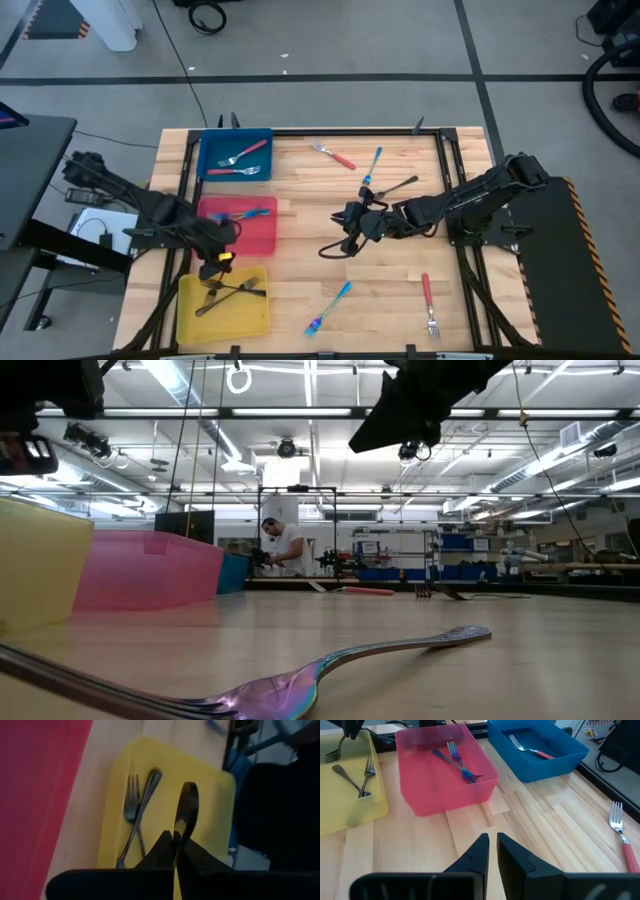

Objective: Sort silverware by color (type)
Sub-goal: Put the black fork into the yellow bin

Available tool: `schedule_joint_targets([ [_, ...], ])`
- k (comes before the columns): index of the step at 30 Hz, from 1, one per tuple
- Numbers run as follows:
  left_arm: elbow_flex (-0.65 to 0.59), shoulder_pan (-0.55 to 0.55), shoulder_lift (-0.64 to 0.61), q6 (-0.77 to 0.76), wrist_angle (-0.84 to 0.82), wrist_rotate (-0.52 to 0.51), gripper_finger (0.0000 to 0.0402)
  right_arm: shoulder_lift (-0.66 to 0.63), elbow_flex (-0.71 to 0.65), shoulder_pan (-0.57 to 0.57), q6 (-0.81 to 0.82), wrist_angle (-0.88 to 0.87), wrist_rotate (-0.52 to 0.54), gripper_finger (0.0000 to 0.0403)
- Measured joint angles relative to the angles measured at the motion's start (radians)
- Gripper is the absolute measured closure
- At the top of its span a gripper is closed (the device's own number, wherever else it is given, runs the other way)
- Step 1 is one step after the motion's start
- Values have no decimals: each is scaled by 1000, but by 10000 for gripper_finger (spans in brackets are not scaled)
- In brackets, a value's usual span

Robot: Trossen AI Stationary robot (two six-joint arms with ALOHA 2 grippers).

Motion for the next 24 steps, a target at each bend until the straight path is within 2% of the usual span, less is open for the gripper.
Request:
schedule_joint_targets([
  [9, 0, -73, 143, -8, 3, -22, 391, 0, 0, 0, 0, -27, 0, 358],
  [15, 0, -122, 247, -7, 76, -19, 389, 0, 0, -4, 0, -33, 5, 357],
  [24, 0, -159, 342, -6, 220, -20, 384, 0, 0, -12, 32, -33, 8, 357],
])
